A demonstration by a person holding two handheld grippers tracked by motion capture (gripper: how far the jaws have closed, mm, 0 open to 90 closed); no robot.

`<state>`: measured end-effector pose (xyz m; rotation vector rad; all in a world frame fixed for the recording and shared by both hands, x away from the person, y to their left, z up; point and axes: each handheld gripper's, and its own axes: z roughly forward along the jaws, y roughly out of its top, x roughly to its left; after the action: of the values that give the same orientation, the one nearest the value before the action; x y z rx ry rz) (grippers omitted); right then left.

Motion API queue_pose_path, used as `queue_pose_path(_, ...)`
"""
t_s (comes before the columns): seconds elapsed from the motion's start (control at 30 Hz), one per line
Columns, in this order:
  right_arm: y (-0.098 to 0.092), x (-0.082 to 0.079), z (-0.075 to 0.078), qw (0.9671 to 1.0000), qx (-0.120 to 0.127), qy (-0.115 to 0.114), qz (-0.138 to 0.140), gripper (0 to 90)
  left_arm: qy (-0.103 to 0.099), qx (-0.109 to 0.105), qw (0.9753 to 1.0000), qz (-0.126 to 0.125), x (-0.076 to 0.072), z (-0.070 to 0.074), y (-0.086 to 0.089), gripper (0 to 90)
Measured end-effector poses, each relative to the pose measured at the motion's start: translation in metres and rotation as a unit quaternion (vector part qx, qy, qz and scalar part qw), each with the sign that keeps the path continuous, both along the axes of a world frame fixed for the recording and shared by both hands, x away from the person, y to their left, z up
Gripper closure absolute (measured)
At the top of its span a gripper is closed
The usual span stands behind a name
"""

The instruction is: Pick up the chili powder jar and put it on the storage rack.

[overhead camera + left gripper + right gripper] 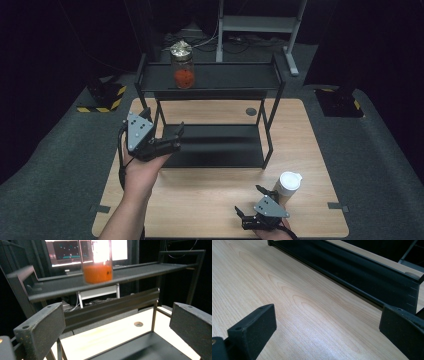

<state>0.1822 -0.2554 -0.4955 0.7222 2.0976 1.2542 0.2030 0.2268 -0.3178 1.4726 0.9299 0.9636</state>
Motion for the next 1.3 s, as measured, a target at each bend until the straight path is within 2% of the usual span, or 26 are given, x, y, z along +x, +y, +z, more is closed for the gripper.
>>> queue_pose_path(0.27,0.0,-0.001,0.0,1.0,-0.001,-0.002,0.0,0.0,0.013,0.008,0.9999,-0.002,-0.005,-0.021,0.004,0.4)
queue_pose_path(0.43,0.0,-0.001,0.0,1.0,-0.001,-0.002,0.0,0.0,0.025,0.011,0.9996,-0.006,-0.01,-0.042,0.008,0.4)
queue_pose_path(0.47,0.0,-0.001,-0.001,1.0,-0.001,-0.003,0.0,0.0,0.025,0.011,0.9996,-0.006,-0.01,-0.042,0.008,0.4)
queue_pose_path(0.5,0.0,-0.001,-0.001,1.0,-0.001,-0.003,0.0,0.0,0.03,0.007,0.9995,-0.008,-0.012,-0.05,0.009,0.4)
queue_pose_path(0.53,0.0,-0.001,-0.001,1.0,-0.001,-0.003,0.0,0.0,0.03,0.007,0.9995,-0.008,-0.012,-0.05,0.009,0.4)
queue_pose_path(0.57,0.0,-0.001,-0.001,1.0,-0.002,-0.003,0.0,0.0,0.034,0.007,0.9993,-0.01,-0.013,-0.057,0.009,0.3)
queue_pose_path(0.77,0.0,-0.001,0.0,1.0,-0.001,-0.003,0.0,0.0,0.05,0.011,0.9986,-0.015,-0.018,-0.081,0.007,0.4)
queue_pose_path(0.83,0.0,-0.001,0.0,1.0,-0.002,-0.003,0.001,0.0,0.051,0.013,0.9985,-0.016,-0.02,-0.086,0.007,0.4)
queue_pose_path(0.87,0.0,-0.001,0.0,1.0,-0.003,-0.004,0.001,0.0,0.058,0.016,0.998,-0.019,-0.022,-0.094,0.005,0.4)
queue_pose_path(0.9,0.0,-0.001,0.0,1.0,-0.003,-0.004,0.001,0.0,0.058,0.016,0.998,-0.019,-0.022,-0.094,0.005,0.4)
queue_pose_path(0.97,0.0,-0.001,0.0,1.0,-0.003,-0.004,0.002,0.0,0.064,0.021,0.9975,-0.021,-0.025,-0.103,0.003,0.4)
queue_pose_path(1.0,0.0,-0.001,0.0,1.0,-0.002,-0.004,0.002,0.0,0.073,0.023,0.9967,-0.024,-0.027,-0.112,0.002,0.4)
queue_pose_path(1.03,0.0,-0.001,0.0,1.0,-0.002,-0.004,0.002,0.0,0.073,0.023,0.9967,-0.024,-0.027,-0.112,0.002,0.4)
queue_pose_path(1.3,0.0,-0.001,-0.001,1.0,0.0,-0.004,0.002,0.0,0.109,0.03,0.9931,-0.03,-0.034,-0.15,0.002,0.3)
